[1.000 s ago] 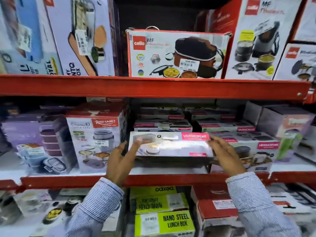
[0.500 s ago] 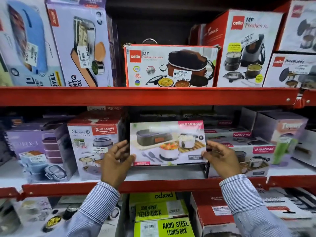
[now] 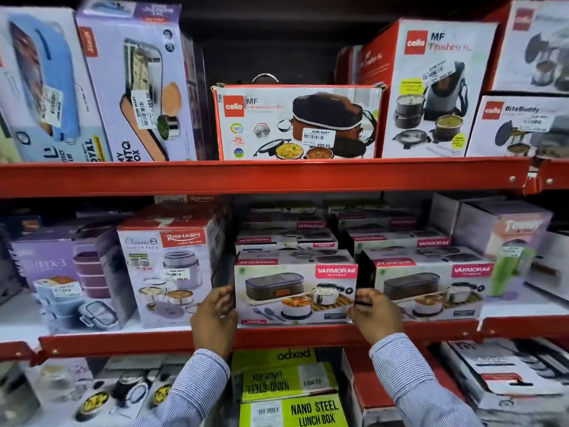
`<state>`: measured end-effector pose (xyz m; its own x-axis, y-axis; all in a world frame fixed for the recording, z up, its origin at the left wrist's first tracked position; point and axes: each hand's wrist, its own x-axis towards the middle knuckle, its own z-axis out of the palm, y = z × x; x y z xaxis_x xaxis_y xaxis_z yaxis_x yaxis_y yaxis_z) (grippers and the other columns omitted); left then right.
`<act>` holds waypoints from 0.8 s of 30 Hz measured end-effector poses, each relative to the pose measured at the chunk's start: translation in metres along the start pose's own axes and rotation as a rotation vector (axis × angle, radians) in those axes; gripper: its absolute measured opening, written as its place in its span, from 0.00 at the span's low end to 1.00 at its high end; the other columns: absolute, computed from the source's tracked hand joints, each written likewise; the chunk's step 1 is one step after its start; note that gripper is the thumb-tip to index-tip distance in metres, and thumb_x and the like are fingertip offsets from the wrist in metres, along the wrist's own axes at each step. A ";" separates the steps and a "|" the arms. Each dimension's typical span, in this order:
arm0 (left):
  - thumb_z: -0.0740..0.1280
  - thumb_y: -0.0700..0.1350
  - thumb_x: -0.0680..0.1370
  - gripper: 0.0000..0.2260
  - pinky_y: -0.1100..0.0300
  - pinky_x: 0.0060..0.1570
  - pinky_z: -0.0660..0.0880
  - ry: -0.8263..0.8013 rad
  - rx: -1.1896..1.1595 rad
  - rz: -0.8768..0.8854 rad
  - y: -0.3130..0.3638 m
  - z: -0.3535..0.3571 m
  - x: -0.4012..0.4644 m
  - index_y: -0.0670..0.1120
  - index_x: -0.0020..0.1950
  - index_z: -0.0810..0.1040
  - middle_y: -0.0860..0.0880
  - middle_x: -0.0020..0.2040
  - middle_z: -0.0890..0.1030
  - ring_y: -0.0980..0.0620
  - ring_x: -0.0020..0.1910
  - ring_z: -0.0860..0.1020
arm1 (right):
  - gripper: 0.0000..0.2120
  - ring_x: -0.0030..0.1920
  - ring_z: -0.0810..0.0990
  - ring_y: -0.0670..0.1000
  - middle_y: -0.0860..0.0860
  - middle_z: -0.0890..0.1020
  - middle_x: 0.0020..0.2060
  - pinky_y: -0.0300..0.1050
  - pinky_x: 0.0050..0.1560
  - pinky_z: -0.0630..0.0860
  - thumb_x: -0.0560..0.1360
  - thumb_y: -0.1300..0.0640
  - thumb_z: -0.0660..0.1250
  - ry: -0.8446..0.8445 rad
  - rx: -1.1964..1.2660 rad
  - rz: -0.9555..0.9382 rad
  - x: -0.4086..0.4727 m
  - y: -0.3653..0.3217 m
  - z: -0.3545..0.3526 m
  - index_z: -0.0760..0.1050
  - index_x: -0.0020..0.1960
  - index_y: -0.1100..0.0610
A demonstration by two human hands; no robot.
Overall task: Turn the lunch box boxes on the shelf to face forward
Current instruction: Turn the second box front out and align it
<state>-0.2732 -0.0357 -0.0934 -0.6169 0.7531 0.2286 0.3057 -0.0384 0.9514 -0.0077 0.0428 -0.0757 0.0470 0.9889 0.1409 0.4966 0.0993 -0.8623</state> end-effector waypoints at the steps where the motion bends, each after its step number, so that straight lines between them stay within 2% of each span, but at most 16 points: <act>1: 0.69 0.27 0.69 0.20 0.48 0.59 0.80 -0.002 0.003 -0.008 -0.003 0.000 0.001 0.46 0.55 0.80 0.44 0.52 0.86 0.47 0.54 0.84 | 0.18 0.39 0.78 0.45 0.52 0.82 0.48 0.24 0.32 0.68 0.70 0.65 0.71 0.001 -0.008 -0.006 -0.001 0.001 0.000 0.76 0.59 0.61; 2: 0.70 0.28 0.69 0.19 0.48 0.58 0.80 -0.005 0.002 -0.014 -0.005 0.000 0.001 0.47 0.54 0.80 0.44 0.51 0.86 0.47 0.53 0.84 | 0.18 0.39 0.78 0.45 0.52 0.82 0.48 0.23 0.33 0.69 0.70 0.65 0.71 0.000 -0.015 -0.009 -0.001 0.002 0.000 0.76 0.59 0.62; 3: 0.70 0.28 0.69 0.19 0.48 0.58 0.81 -0.010 -0.001 -0.023 -0.007 0.000 0.001 0.47 0.54 0.80 0.45 0.51 0.86 0.47 0.53 0.84 | 0.19 0.40 0.79 0.46 0.53 0.83 0.51 0.26 0.38 0.71 0.70 0.64 0.71 0.003 -0.020 -0.016 -0.002 0.003 0.000 0.76 0.60 0.62; 5: 0.71 0.29 0.69 0.19 0.48 0.59 0.80 -0.009 0.002 -0.026 -0.007 -0.001 0.001 0.47 0.54 0.79 0.46 0.51 0.86 0.48 0.54 0.84 | 0.20 0.43 0.80 0.47 0.56 0.83 0.55 0.36 0.47 0.75 0.69 0.64 0.72 0.009 -0.023 -0.024 -0.003 0.004 -0.001 0.76 0.61 0.62; 11: 0.74 0.33 0.71 0.24 0.53 0.61 0.77 -0.047 0.006 -0.005 -0.003 -0.001 0.000 0.40 0.66 0.76 0.46 0.57 0.83 0.52 0.55 0.80 | 0.23 0.55 0.82 0.53 0.57 0.81 0.59 0.47 0.59 0.77 0.70 0.62 0.71 0.028 -0.069 -0.088 -0.010 0.003 -0.002 0.73 0.65 0.60; 16: 0.75 0.37 0.71 0.22 0.57 0.58 0.77 -0.033 0.074 0.045 -0.007 -0.002 -0.001 0.43 0.65 0.78 0.44 0.56 0.85 0.51 0.55 0.82 | 0.19 0.55 0.82 0.55 0.58 0.83 0.56 0.51 0.60 0.77 0.71 0.61 0.70 0.031 -0.090 -0.135 -0.015 0.004 0.000 0.76 0.62 0.60; 19: 0.75 0.38 0.71 0.21 0.54 0.60 0.79 -0.023 0.076 0.056 -0.011 -0.004 -0.002 0.45 0.63 0.80 0.46 0.55 0.86 0.53 0.55 0.83 | 0.19 0.56 0.82 0.55 0.58 0.83 0.56 0.51 0.60 0.77 0.70 0.62 0.71 0.034 -0.085 -0.125 -0.016 0.006 -0.001 0.77 0.61 0.61; 22: 0.75 0.39 0.71 0.20 0.58 0.57 0.78 -0.011 0.088 0.071 -0.013 -0.006 -0.005 0.46 0.63 0.81 0.47 0.54 0.87 0.55 0.53 0.83 | 0.17 0.53 0.83 0.55 0.58 0.84 0.54 0.45 0.55 0.77 0.70 0.63 0.71 0.049 -0.104 -0.151 -0.018 0.007 -0.002 0.78 0.59 0.61; 24: 0.75 0.39 0.71 0.20 0.56 0.58 0.79 -0.010 0.099 0.092 -0.013 -0.007 -0.007 0.46 0.63 0.81 0.48 0.53 0.87 0.55 0.53 0.83 | 0.16 0.51 0.84 0.53 0.57 0.84 0.53 0.41 0.51 0.76 0.70 0.63 0.71 0.055 -0.105 -0.168 -0.020 0.008 -0.001 0.79 0.58 0.61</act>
<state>-0.2782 -0.0448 -0.1060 -0.5760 0.7558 0.3114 0.4308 -0.0431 0.9014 -0.0033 0.0239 -0.0848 0.0016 0.9517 0.3069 0.5886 0.2473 -0.7697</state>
